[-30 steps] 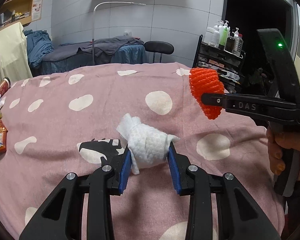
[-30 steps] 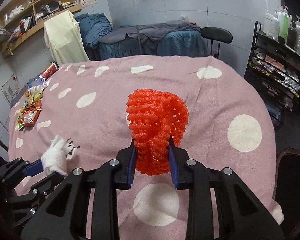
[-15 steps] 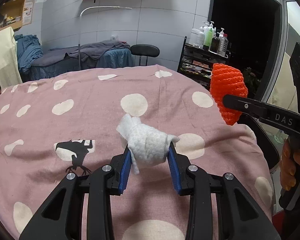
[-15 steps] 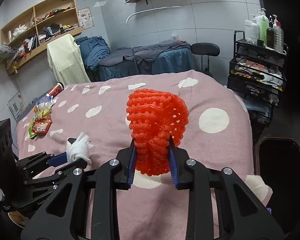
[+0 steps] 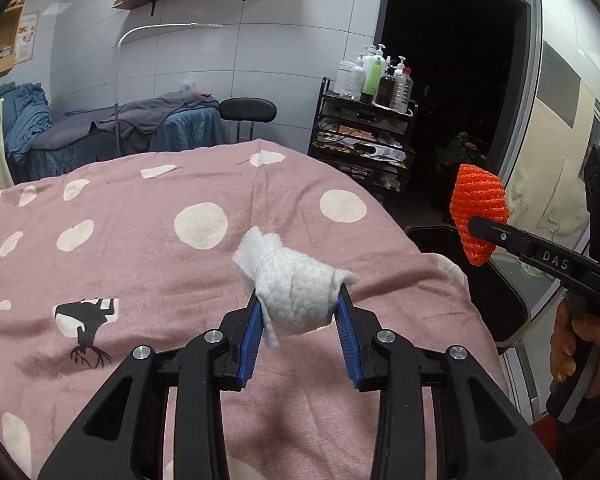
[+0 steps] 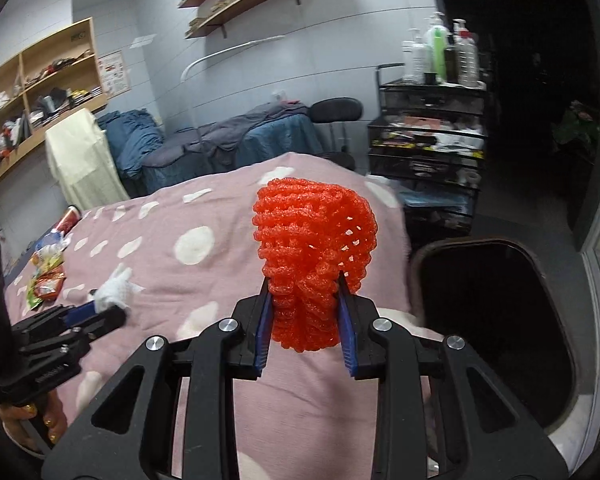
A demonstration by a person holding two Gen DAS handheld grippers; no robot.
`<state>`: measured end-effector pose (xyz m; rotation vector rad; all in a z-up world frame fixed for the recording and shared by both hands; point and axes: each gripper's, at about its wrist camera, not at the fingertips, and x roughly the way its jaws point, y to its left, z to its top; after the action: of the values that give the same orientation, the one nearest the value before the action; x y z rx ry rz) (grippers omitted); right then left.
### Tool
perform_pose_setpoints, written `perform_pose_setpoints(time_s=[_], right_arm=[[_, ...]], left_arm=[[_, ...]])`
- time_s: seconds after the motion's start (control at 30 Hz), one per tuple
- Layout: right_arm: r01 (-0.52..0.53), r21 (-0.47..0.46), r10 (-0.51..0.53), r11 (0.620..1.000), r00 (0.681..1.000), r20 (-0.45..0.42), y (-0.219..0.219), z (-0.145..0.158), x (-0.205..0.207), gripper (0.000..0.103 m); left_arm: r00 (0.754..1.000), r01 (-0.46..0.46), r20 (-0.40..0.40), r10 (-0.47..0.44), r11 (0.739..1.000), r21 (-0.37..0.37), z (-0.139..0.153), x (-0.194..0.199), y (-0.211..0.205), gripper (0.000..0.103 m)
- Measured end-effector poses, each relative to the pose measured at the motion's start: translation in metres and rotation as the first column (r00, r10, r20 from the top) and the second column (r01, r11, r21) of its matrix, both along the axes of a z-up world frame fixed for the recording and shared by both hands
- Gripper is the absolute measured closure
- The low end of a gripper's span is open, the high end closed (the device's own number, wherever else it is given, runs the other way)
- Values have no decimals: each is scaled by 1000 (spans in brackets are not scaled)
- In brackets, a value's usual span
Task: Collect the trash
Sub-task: 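Carry the orange net into the wastebasket and open the right gripper while left holds the tissue, then lower the white tissue into the wastebasket and open the left gripper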
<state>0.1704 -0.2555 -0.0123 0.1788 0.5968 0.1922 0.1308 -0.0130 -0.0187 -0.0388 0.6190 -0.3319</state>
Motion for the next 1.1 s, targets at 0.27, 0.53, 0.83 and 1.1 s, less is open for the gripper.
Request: perform_pose_setpoints(time_s=[0.27, 0.53, 0.83, 1.1], right_arm=[[184, 0, -184, 983, 982, -44, -66, -22, -6, 74], [321, -17, -320, 947, 934, -156, -123, -64, 5, 73], [374, -24, -369, 927, 899, -235, -141, -99, 8, 37], [395, -2, -387, 919, 899, -207, -145, -98, -8, 24]], left_arm=[[996, 82, 28, -83, 996, 26, 4, -3, -34, 68], [988, 152, 35, -154, 987, 42, 5, -6, -63, 68], [978, 200, 43, -203, 977, 72, 6, -7, -84, 68], [970, 239, 41, -242, 969, 60, 9, -7, -100, 68]])
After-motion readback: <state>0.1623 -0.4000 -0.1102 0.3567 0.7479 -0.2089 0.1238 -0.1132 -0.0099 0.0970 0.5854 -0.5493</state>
